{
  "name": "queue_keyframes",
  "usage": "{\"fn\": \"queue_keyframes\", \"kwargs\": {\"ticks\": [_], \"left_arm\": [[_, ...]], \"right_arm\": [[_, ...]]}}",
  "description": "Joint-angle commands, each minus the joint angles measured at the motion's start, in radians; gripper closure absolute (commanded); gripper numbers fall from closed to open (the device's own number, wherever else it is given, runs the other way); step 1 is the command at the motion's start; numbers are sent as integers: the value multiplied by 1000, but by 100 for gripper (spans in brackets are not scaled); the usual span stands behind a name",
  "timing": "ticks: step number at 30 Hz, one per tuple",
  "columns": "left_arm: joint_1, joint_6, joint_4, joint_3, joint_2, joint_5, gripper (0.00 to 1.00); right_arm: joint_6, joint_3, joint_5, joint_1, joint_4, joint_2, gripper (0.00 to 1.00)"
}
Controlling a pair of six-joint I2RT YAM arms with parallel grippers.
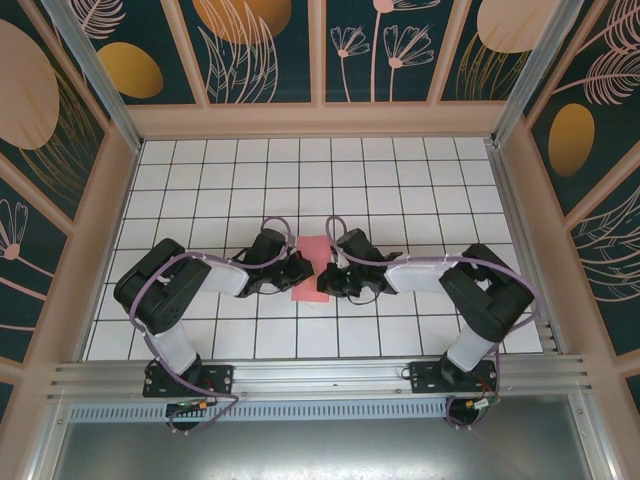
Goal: Fold a paper plane with a square sheet of paper (pick it up from the middle)
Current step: Fold the triangle a second time at the center of the table.
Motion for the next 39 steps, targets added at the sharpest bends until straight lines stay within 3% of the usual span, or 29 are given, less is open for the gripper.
{"fn": "queue_keyframes", "kwargs": {"ticks": [1, 7, 14, 22, 29, 39], "left_arm": [[2, 22, -51, -7, 25, -22, 100], [2, 32, -40, -7, 7, -24, 93], [3, 63, -53, 17, -125, -31, 66], [-43, 25, -43, -6, -173, -30, 81], [-70, 18, -41, 42, -72, -57, 85], [-59, 79, -138, 40, 19, -195, 89]], "right_arm": [[-5, -10, 10, -9, -15, 31, 90], [12, -94, -4, -20, 12, 32, 89], [20, -113, 1, -24, 23, 45, 89], [9, -101, 9, -24, 6, 53, 91], [8, -112, 15, -24, 3, 47, 92], [-4, -108, 37, -24, -22, 61, 93]]}}
